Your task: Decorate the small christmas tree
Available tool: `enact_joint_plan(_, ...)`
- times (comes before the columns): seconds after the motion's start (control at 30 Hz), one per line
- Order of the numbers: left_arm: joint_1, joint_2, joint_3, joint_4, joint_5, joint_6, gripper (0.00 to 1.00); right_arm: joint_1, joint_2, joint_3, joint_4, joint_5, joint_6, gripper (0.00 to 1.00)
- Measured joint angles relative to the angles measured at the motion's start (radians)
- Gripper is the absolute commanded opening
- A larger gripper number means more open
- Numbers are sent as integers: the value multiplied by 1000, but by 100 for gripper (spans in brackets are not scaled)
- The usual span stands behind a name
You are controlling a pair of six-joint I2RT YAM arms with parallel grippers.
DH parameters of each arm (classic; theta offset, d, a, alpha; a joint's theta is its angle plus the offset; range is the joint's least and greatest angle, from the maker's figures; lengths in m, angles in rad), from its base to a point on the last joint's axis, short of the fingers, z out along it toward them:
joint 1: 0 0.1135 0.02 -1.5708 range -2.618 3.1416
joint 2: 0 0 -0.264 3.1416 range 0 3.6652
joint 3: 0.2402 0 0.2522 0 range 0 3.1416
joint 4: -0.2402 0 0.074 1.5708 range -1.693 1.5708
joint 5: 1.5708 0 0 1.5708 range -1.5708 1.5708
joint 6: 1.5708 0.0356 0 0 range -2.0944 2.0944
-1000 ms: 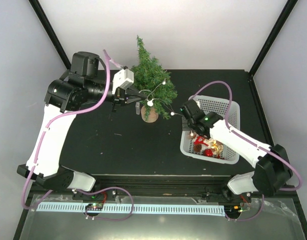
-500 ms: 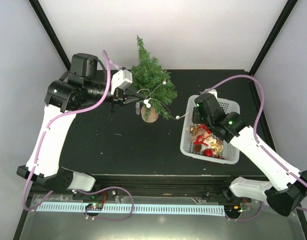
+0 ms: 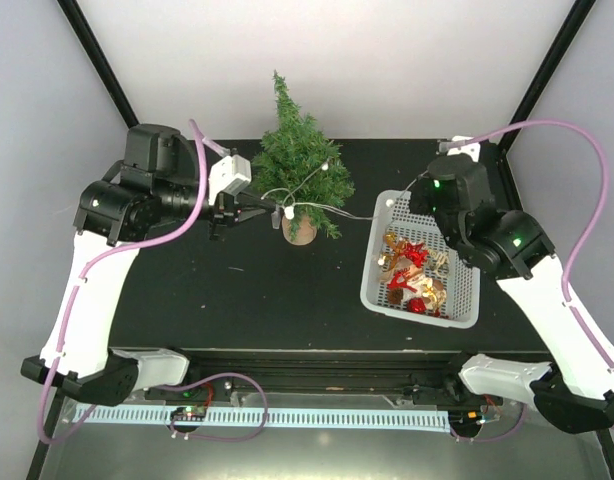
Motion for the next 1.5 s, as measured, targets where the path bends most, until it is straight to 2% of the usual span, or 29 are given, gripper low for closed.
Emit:
enact_joint_plan(0.43,82,-47,-47,13,-16,12,2,0,67,249,-59,63,-64,1)
enact_joint_plan(0.63,174,-40,-92,47,-29,-14,2,0,151,485,-84,64,-120,1)
enact_joint_plan(0.8,206,-37,-138,77,-2,-21,2,0,238,687,-93,65,-173,1)
enact_joint_plan(1.2,206,-54,-331,181,98,-85,2,0,253,681,-99,71,-200,1)
enact_joint_plan(1.33,205,-54,-400,198,94,-77,2,0,247,681,-99,81,-212,1)
enact_joint_plan(1.5,205,-51,-475,247,24,-78,2,0,246,689,-98,89,-221,1)
